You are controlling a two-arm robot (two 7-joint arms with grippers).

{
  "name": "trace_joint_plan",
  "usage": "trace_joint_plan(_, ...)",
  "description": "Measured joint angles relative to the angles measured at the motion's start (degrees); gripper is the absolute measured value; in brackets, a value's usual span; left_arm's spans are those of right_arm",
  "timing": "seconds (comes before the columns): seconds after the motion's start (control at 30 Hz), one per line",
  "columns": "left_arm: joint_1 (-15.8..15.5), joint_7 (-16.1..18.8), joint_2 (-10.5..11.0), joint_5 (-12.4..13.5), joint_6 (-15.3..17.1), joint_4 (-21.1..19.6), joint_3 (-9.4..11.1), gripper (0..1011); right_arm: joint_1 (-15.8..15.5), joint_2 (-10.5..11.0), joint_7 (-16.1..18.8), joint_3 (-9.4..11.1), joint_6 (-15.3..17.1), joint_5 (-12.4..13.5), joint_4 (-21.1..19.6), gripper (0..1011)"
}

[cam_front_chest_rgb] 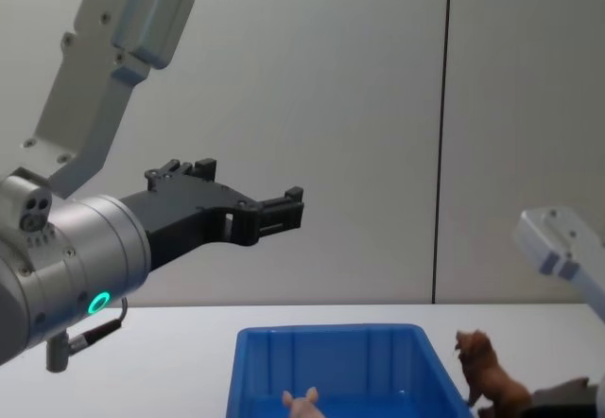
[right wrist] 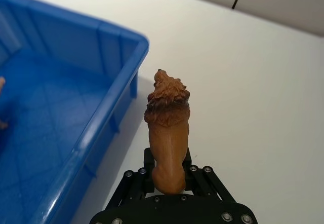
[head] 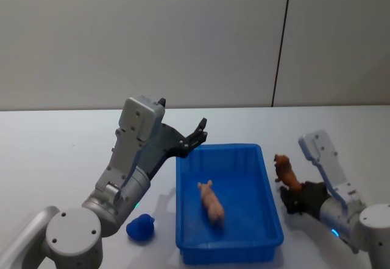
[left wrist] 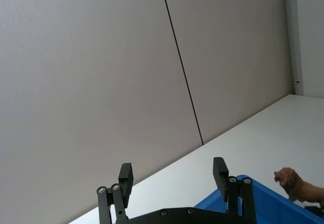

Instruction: Pick up the two dolls from the table and place them into the box.

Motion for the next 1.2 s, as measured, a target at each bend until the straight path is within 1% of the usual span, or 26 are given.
trace_joint_plan(0.37,0.0,0.0,0.0,0.0,0.0,0.0,0.0,1001,-0.4,0.2,-4.0,0.9,-4.1,0.6,-3.6,275)
trace_joint_plan(0.5,0.0,0.0,0.0,0.0,0.0,0.0,0.0,1001,-0.5,0.2,-4.7,1.1,-5.7,0.6,-5.0,275)
trace_joint_plan(0.63,0.0,0.0,0.0,0.0,0.0,0.0,0.0,1001,-0.5,0.2,-4.7,1.2,-7.4,0.5,-6.5,275)
trace_joint_plan(0.67,0.0,0.0,0.0,0.0,0.0,0.0,0.0,1001,-0.5,0.3,-4.4,1.2,-8.1,0.4,-7.0,275)
trace_joint_plan(0.8,0.0,0.0,0.0,0.0,0.0,0.0,0.0,1001,-0.4,0.3,-3.4,1.2,-9.0,0.4,-8.0,275)
trace_joint_plan(0.93,0.0,0.0,0.0,0.0,0.0,0.0,0.0,1001,-0.2,0.3,-1.2,1.1,-9.6,0.4,-8.9,275)
trace_joint_plan(1.1,0.0,0.0,0.0,0.0,0.0,0.0,0.0,1001,0.2,0.2,1.7,0.8,-9.3,0.7,-9.5,275)
trace_joint_plan(1.2,0.0,0.0,0.0,0.0,0.0,0.0,0.0,1001,0.5,0.1,3.8,0.6,-8.4,0.9,-9.7,275)
